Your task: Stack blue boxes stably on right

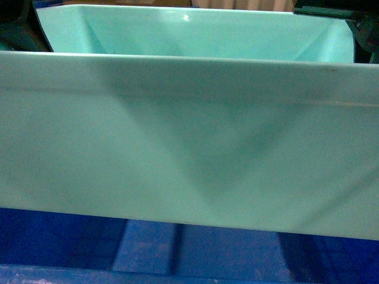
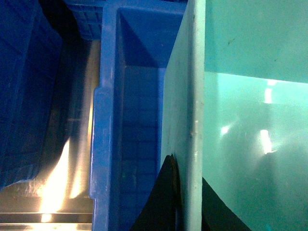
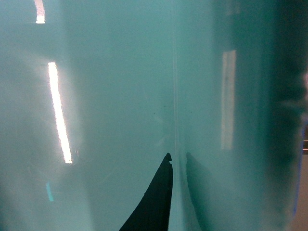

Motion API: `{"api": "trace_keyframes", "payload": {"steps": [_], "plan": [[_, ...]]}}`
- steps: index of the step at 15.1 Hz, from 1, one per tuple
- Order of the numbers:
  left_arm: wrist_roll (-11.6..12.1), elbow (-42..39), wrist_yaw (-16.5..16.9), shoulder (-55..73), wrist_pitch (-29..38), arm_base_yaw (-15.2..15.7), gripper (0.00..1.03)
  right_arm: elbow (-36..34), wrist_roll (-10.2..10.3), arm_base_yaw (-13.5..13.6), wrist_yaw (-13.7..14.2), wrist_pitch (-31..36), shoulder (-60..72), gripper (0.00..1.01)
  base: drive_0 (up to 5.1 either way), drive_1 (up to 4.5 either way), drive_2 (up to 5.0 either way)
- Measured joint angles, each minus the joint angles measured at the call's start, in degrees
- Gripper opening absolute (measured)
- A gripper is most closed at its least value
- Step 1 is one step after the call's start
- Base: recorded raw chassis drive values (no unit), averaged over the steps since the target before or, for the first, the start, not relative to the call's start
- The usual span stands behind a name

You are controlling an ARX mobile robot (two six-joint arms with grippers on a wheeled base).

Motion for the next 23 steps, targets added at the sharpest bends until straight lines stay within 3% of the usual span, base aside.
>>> {"api": "trace_keyframes", "payload": {"steps": [3, 5, 10, 12, 16, 18, 23], "plan": [[0.00, 0.00, 0.07, 0.00, 0.07, 0.02, 0.02, 0.00, 0.00, 0.00, -0.02, -0.02, 0.00, 0.08, 0.0, 0.00, 0.0], [-3.30, 1.18, 3.67, 3.45, -2.95, 0.28, 0.02, 1.09, -1.66, -0.96, -1.25, -0.02, 2.29, 0.08, 0.0, 0.00, 0.0], [-3.04, -2.16, 2.67, 4.35, 0.13, -0.59, 0.02, 1.16, -4.74, -2.40, -1.92, 2.01, 5.27, 0.08, 0.0, 0.00, 0.0], [-2.75, -2.38, 1.90, 5.14, 2.19, -0.61, 0.02, -0.79, -5.35, -3.13, -2.29, 5.64, 5.35, 0.08, 0.0, 0.00, 0.0], [-0.31, -2.86, 1.42, 10.05, 5.42, -0.83, 0.02, -5.33, -5.07, -3.13, -1.92, 11.78, 7.32, 0.08, 0.0, 0.00, 0.0], [5.03, -0.26, 2.89, 18.80, 8.57, -1.40, 0.02, -11.52, -3.56, -3.52, -0.83, 17.84, 8.81, 0.08, 0.0, 0.00, 0.0], [6.10, 1.73, 1.88, 21.24, 7.93, -2.12, 0.02, -11.52, -4.42, -4.59, -0.85, 18.80, 12.15, 0.08, 0.0, 0.00, 0.0]]}}
